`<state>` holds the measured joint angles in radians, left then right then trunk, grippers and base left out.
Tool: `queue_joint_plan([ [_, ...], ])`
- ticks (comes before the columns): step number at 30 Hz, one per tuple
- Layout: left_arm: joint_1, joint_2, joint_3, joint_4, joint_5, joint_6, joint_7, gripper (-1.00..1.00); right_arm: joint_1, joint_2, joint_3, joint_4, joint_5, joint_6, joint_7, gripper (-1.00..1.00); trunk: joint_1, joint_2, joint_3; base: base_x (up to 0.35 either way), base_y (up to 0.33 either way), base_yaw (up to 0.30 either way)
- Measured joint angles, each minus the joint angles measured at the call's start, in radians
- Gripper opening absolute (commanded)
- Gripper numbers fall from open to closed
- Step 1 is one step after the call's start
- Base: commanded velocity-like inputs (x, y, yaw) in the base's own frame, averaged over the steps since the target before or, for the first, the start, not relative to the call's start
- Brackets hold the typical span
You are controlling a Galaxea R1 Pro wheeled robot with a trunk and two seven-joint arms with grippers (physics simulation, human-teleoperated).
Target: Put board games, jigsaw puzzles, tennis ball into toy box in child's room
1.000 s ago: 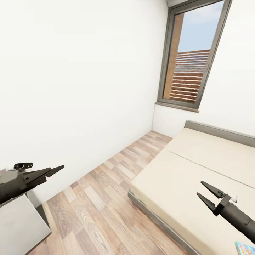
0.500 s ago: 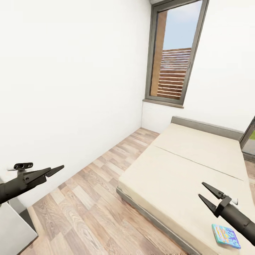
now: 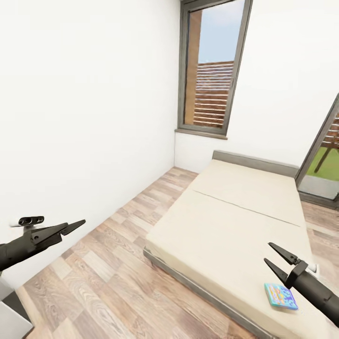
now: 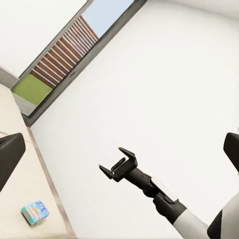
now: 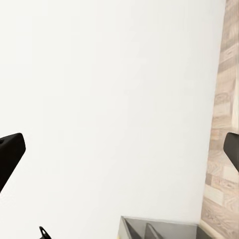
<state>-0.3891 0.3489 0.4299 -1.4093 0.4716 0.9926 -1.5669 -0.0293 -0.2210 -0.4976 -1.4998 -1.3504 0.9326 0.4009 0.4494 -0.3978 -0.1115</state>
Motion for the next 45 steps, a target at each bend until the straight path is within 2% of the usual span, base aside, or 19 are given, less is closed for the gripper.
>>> queue_joint_plan([
  [45, 0.000, -0.003, -0.003, 0.000, 0.000, -0.002, 0.000, 1.00, 0.000, 0.000, 0.000, 0.011, 0.000, -0.002, 0.000, 1.00, 0.000, 0.000, -0.024, 0.000, 0.000, -0.262],
])
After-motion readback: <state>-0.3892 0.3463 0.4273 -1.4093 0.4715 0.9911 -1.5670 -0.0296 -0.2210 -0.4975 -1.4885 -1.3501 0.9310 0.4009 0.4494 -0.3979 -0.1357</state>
